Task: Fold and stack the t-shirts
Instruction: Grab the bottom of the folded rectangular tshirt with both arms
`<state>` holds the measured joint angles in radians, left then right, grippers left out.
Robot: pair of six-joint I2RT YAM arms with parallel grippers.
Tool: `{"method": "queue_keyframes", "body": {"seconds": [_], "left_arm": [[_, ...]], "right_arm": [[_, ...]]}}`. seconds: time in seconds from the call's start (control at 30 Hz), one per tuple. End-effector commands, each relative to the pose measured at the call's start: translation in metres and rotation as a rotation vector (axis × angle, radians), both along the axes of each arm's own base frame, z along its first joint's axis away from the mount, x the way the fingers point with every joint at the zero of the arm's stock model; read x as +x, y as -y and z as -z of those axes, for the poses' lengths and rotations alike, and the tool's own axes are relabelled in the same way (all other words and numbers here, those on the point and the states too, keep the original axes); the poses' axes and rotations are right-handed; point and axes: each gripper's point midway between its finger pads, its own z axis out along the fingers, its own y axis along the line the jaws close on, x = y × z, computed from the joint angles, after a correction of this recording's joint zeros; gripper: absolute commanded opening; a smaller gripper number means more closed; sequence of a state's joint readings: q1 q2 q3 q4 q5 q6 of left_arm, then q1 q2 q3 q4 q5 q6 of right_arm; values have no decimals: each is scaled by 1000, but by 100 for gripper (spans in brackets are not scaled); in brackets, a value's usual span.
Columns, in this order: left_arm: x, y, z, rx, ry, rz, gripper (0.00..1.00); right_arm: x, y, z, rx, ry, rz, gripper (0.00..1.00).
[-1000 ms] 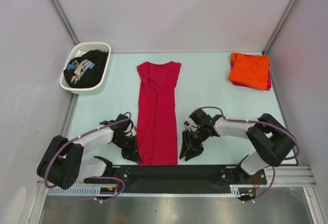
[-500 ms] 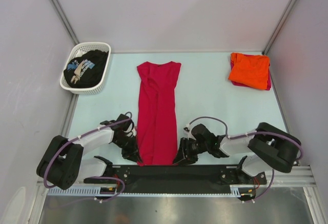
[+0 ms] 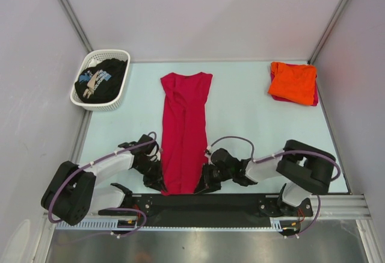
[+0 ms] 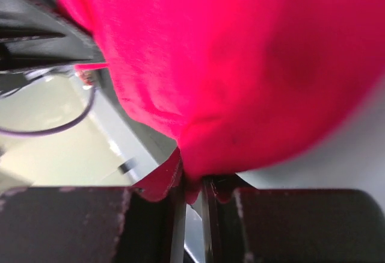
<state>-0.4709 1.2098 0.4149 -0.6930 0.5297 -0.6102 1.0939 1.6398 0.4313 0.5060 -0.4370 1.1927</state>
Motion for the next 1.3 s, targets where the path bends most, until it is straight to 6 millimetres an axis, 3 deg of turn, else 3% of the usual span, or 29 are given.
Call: {"method": "queue_keyframes", "body": {"seconds": [0.0, 0.13, 0.3, 0.67, 0.77, 0.8, 0.83, 0.9, 0.93, 1.07, 1.17, 1.27], "left_arm": [[2, -1, -3, 14, 22, 18, 2], [3, -1, -3, 13, 25, 20, 2], [3, -1, -3, 19, 20, 19, 0], [11, 1, -15, 6, 69, 32, 0], [14, 0, -19, 13, 76, 35, 37], [15, 1, -20, 12, 81, 36, 42], [15, 1, -20, 13, 79, 39, 45], [16, 0, -20, 19, 79, 40, 58], [17, 1, -20, 21, 82, 42, 60], [19, -1, -19, 37, 78, 48, 71], [20, 0, -19, 37, 80, 54, 73], [22, 0, -18, 38, 82, 60, 73]], "right_arm": [[13, 29, 7, -232, 123, 7, 15], [17, 49, -12, -300, 169, 5, 17], [17, 58, -14, -318, 165, -5, 20], [13, 36, -29, -270, 148, -128, 21], [14, 32, -34, -264, 138, -166, 33], [13, 31, -35, -263, 131, -181, 35], [11, 34, -35, -282, 124, -189, 50], [14, 34, -41, -276, 130, -200, 61], [13, 36, -43, -280, 120, -206, 69], [15, 49, -55, -313, 128, -229, 84], [19, 62, -62, -343, 135, -222, 85], [25, 77, -53, -363, 121, -194, 85]]}}
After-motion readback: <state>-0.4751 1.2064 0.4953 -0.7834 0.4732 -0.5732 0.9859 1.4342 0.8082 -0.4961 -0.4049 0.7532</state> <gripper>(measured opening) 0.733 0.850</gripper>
